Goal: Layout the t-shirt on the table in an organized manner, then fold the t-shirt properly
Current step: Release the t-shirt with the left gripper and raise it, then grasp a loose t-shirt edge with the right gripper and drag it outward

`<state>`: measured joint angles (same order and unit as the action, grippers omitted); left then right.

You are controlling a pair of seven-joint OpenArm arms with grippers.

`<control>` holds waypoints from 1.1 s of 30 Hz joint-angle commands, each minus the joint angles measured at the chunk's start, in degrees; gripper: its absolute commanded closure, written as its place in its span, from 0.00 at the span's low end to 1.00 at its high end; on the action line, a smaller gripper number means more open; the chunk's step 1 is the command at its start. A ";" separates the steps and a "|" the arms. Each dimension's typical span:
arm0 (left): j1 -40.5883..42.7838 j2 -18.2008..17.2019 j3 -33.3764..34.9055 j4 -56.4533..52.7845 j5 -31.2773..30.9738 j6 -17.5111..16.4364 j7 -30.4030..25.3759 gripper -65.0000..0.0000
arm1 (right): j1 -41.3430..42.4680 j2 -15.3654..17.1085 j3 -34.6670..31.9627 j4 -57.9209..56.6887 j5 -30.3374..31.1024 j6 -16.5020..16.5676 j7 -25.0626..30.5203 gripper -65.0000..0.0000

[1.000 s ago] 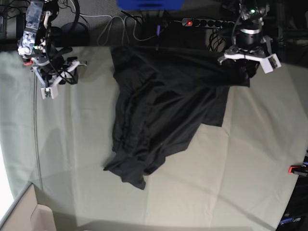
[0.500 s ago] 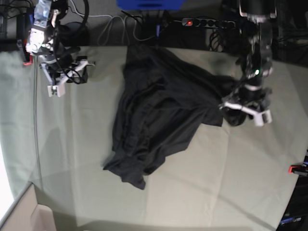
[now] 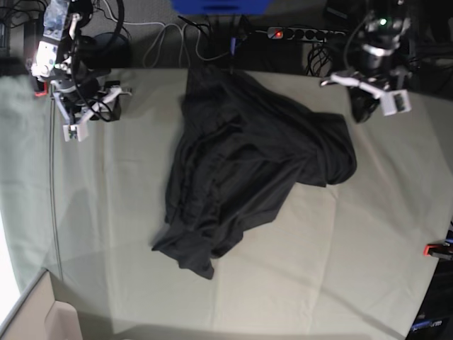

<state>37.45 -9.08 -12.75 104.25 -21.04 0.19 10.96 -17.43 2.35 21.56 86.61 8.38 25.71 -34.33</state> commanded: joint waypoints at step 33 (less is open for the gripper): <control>13.58 -0.37 -19.99 4.02 -29.47 -0.49 -0.98 0.89 | 33.30 0.07 -14.48 -25.90 0.72 0.53 0.70 0.46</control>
<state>50.24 -9.02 -32.27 107.57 -49.67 -0.16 11.16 14.57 2.48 7.01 59.70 8.34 25.74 -34.76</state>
